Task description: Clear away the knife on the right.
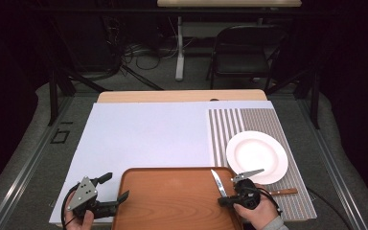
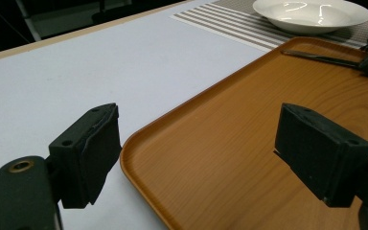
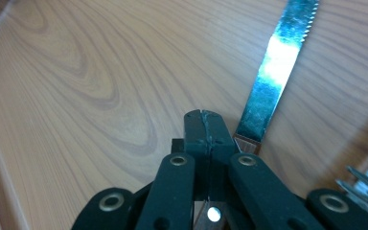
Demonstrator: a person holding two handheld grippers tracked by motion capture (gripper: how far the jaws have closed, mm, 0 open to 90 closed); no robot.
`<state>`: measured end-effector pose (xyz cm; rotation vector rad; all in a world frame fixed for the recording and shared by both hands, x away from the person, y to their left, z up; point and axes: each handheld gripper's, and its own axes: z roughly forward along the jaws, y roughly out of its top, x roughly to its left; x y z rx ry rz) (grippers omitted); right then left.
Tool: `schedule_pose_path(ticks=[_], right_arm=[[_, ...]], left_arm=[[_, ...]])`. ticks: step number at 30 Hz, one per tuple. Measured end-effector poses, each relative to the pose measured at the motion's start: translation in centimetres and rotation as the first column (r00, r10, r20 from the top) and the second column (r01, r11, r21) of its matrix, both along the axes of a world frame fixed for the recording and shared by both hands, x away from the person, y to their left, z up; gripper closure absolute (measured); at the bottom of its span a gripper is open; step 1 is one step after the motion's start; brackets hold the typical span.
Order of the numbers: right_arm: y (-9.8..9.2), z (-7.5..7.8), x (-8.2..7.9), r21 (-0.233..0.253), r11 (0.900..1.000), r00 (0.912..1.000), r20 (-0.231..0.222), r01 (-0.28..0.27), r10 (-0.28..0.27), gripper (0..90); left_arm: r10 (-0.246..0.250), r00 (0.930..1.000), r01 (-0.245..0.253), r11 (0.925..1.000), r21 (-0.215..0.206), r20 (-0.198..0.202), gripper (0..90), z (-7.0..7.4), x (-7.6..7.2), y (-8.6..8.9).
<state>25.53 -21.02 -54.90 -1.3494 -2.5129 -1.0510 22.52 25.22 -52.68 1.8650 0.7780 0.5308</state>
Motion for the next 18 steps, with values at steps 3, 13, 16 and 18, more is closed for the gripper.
schedule_pose_path(ticks=[3,13,16,18], right_arm=[[-0.4,-0.1,-0.1,0.006,1.000,0.9999,0.001,0.012,-0.012,90.0],[-1.3,0.0,-0.4,0.001,0.999,0.9990,-0.018,0.041,-0.041,90.0],[-1.4,0.0,-0.4,-0.001,0.999,0.9987,-0.020,0.046,-0.046,90.0],[-1.5,0.0,-0.4,-0.004,0.999,0.9988,-0.021,0.044,-0.044,90.0]], left_arm=[[0.002,1.0000,-0.002,1.0000,0.001,-0.001,15.9,0.0,0.0,0.0],[0.005,1.0000,-0.005,1.0000,-0.001,-0.002,15.9,0.0,0.0,0.0],[0.005,1.0000,-0.005,1.0000,0.000,-0.002,15.9,0.0,0.0,0.0],[0.004,1.0000,-0.004,1.0000,0.000,-0.001,15.9,0.0,0.0,0.0]])
